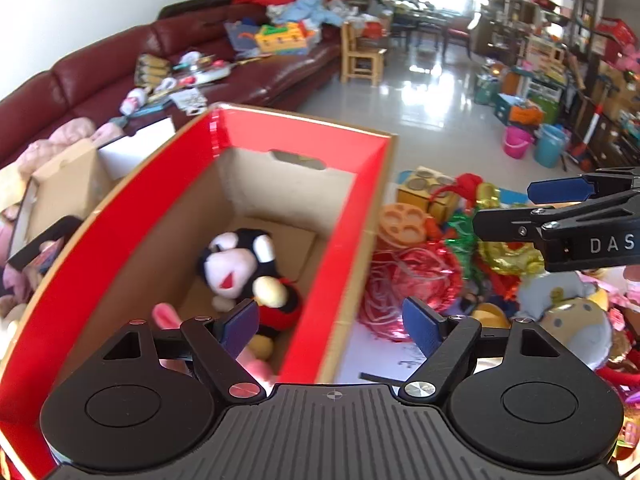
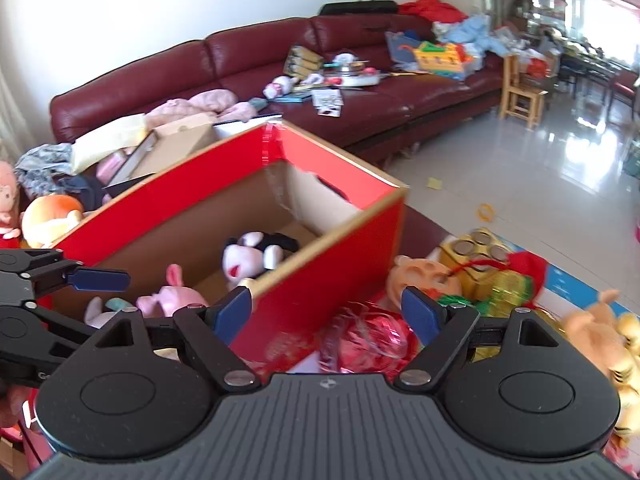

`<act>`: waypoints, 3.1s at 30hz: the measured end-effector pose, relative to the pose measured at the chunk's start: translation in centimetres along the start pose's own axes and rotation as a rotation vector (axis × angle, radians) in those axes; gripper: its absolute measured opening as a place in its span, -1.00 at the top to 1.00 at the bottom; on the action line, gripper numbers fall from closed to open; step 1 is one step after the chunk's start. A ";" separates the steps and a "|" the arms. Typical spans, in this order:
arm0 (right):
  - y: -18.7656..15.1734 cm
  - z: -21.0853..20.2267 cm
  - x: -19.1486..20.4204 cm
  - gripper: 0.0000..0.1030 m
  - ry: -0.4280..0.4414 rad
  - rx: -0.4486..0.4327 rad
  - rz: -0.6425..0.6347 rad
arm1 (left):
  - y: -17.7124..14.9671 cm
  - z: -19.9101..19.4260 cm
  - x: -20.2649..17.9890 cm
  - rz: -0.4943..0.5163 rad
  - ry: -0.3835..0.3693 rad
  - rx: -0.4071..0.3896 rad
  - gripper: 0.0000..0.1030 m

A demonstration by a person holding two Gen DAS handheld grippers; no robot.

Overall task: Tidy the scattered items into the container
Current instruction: 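Move both grippers back from the box to the balloon pile, then grasp the blue face balloon with the left gripper while the right grasps the gold balloon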

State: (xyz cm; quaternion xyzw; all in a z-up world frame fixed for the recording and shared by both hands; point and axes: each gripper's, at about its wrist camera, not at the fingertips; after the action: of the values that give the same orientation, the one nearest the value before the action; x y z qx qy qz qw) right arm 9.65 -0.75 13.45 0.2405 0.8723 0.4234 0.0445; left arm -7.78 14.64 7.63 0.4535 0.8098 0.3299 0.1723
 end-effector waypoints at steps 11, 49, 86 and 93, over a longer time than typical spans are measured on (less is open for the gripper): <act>-5.0 -2.8 -7.1 -0.65 -0.149 0.011 0.172 | -1.0 2.6 -6.5 0.137 -0.102 0.057 -0.71; -14.0 -5.1 -17.8 -0.65 -0.364 0.058 0.519 | -1.8 10.0 -24.5 0.373 -0.328 0.185 -0.77; -7.4 7.8 -14.2 0.72 -0.297 0.208 0.260 | -2.6 16.0 -12.5 0.154 -0.126 0.307 -0.79; -8.1 5.6 -12.8 0.77 -0.282 0.194 0.273 | -2.7 15.9 -12.3 0.151 -0.102 0.289 -0.79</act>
State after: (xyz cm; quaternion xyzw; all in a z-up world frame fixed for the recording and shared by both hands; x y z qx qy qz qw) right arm 19.35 -6.86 2.10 0.4165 0.8534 0.3018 0.0848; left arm 6.26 9.26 -6.00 0.5495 0.8025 0.1985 0.1211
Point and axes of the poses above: each gripper's, at about its wrist camera, not at the fingertips, and z roughly the way its jaws point, x to its left, y to its top, and after that the axes turned 1 degree about y, right-handed
